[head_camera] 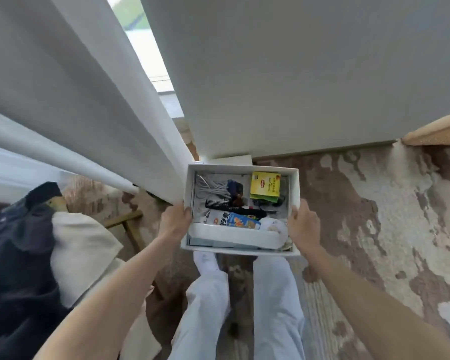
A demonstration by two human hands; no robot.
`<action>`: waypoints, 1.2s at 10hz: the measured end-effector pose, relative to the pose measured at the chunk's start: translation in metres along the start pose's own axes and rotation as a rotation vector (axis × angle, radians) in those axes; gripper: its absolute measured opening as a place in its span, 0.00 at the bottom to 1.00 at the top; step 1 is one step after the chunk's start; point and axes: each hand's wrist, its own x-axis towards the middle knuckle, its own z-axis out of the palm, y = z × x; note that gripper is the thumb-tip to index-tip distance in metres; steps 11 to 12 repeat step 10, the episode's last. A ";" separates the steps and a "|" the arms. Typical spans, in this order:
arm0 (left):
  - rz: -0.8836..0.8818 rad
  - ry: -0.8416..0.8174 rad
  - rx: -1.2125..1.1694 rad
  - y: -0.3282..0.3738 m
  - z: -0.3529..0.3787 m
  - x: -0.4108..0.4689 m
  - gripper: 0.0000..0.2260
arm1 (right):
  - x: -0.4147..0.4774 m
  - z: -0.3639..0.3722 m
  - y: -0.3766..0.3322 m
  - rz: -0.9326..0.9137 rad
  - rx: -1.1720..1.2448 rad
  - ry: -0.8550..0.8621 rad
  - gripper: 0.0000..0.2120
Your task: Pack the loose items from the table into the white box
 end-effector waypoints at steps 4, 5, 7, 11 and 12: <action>-0.206 0.103 -0.051 -0.060 0.100 0.198 0.10 | 0.203 0.181 -0.028 -0.083 0.005 -0.090 0.09; -0.214 0.130 -0.064 -0.070 0.116 0.220 0.08 | 0.222 0.201 -0.027 -0.071 0.012 -0.095 0.09; -0.214 0.119 -0.056 -0.060 0.122 0.247 0.08 | 0.244 0.212 -0.028 -0.042 0.025 -0.086 0.05; -0.332 -0.059 -0.160 -0.049 0.120 0.251 0.19 | 0.250 0.207 -0.035 0.058 0.049 -0.240 0.13; -0.332 -0.059 -0.160 -0.049 0.120 0.251 0.19 | 0.250 0.207 -0.035 0.058 0.049 -0.240 0.13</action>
